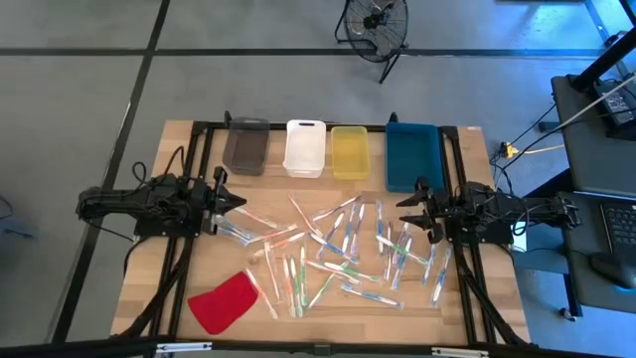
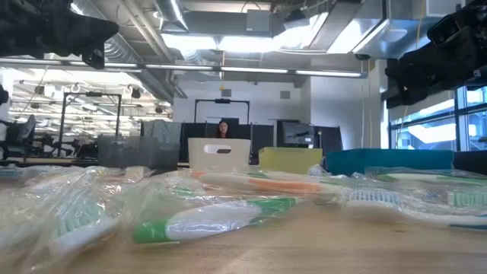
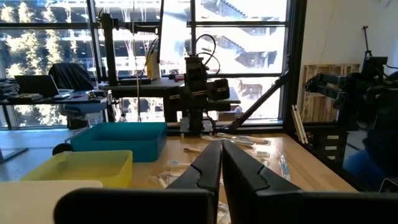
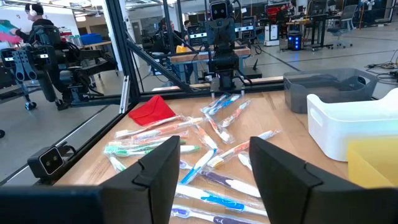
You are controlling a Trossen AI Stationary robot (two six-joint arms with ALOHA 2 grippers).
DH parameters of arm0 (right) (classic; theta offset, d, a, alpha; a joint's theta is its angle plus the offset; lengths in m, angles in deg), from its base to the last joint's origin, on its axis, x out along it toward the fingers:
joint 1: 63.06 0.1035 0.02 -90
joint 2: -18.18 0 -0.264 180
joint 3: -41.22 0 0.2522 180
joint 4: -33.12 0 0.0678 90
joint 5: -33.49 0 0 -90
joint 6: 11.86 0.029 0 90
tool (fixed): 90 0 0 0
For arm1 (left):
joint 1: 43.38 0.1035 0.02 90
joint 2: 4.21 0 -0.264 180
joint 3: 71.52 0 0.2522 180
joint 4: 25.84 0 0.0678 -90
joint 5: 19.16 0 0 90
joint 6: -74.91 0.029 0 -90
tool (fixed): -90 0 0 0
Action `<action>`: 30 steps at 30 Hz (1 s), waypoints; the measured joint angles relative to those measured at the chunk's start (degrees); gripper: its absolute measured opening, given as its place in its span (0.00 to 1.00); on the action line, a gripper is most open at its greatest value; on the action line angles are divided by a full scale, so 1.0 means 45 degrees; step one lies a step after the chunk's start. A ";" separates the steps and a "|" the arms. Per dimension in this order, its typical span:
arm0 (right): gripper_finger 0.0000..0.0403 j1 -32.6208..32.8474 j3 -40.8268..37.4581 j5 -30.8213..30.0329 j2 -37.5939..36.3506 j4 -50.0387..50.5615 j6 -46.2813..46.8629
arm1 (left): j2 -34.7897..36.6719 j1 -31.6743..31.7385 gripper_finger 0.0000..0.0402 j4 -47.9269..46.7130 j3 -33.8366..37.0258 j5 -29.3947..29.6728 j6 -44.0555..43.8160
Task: Pick & Place Toothbrushes
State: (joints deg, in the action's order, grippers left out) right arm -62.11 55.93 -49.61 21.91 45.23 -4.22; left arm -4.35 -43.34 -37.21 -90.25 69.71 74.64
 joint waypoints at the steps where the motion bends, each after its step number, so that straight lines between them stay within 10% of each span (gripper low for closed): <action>1: 0.47 0.0000 0.0000 0.0000 0.0000 0.0001 -0.0001 | -0.0001 0.0004 0.02 -0.0004 0.0000 0.0000 0.0000; 30: 0.32 0.0004 0.0000 0.0004 0.0000 0.0005 0.0000 | 0.0000 0.0003 0.03 0.0000 0.0000 0.0000 0.0000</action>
State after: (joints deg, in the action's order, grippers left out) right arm -62.09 55.93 -49.59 21.91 45.26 -4.22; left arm -4.35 -43.33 -37.21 -90.25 69.71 74.64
